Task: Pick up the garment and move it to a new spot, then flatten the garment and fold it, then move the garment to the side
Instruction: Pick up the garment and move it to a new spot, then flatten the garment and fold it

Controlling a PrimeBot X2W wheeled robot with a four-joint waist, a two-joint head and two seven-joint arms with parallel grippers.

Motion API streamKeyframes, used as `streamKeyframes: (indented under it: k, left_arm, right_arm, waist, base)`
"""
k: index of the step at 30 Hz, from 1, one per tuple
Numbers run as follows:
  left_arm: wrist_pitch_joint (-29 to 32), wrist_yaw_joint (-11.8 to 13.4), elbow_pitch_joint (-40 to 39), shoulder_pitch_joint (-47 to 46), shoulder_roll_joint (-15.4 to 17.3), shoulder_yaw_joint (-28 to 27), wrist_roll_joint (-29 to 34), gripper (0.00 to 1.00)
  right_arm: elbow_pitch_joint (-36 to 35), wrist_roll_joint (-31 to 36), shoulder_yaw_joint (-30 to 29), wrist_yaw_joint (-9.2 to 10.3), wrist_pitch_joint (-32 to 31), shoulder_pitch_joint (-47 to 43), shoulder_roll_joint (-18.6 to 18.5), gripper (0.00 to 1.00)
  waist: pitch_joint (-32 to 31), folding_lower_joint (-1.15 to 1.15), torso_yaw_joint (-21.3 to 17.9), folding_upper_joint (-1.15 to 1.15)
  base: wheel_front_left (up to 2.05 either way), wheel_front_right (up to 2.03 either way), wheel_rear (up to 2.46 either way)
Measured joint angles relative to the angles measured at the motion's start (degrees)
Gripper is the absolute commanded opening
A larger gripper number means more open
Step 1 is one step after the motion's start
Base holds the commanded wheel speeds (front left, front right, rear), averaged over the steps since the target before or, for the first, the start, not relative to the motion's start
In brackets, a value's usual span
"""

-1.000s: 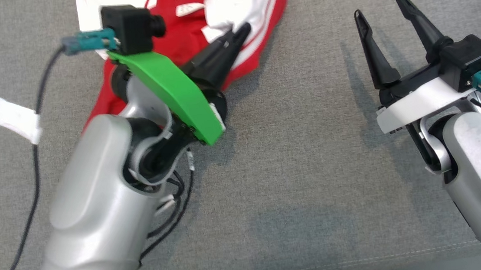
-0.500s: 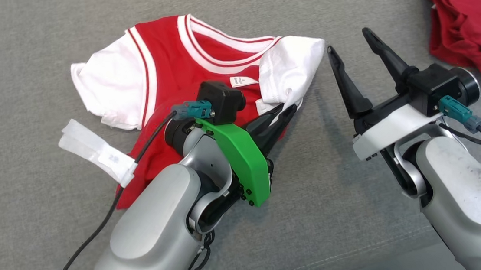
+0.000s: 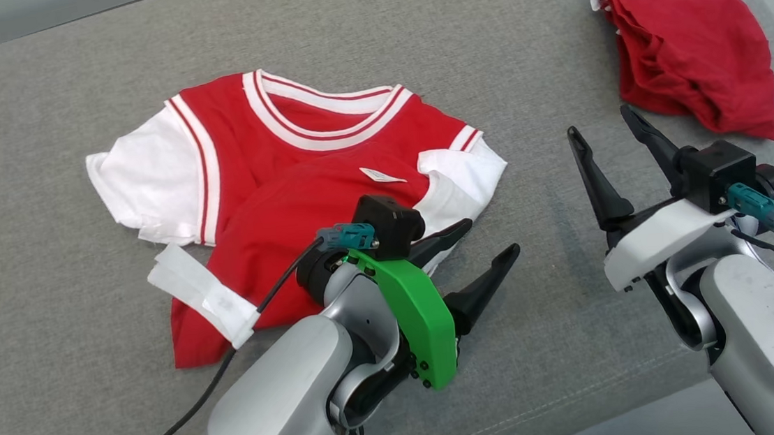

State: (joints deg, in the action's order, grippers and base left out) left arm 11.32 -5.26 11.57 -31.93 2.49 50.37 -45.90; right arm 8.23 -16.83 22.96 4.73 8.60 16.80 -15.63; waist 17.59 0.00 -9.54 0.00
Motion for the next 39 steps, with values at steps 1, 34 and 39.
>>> streamKeyframes:
  k: [1,34,39]
  left_arm:
    - [-0.4,0.1,-0.5,0.0,0.1,-0.2,-0.3,1.0]
    - [-13.4,9.7,-9.9,13.4,6.5,-13.2,0.4,1.0]
    - [-13.9,10.3,-10.8,14.3,8.3,-15.2,0.3,1.0]
  right_arm:
    - [0.5,0.0,0.0,0.0,-0.2,-0.1,-0.2,1.0]
    - [18.1,-3.9,0.0,-3.89,-13.5,2.9,-3.7,1.0]
    - [18.5,-3.9,1.8,-5.36,-13.8,3.1,-2.2,1.0]
  waist:
    - [-0.2,0.0,0.5,0.0]
    - [-3.6,0.0,25.3,0.0]
    - [-3.4,0.0,26.4,0.0]
  base:
    - [0.0,0.0,0.0]
    - [0.0,0.0,0.0]
    - [0.0,0.0,0.0]
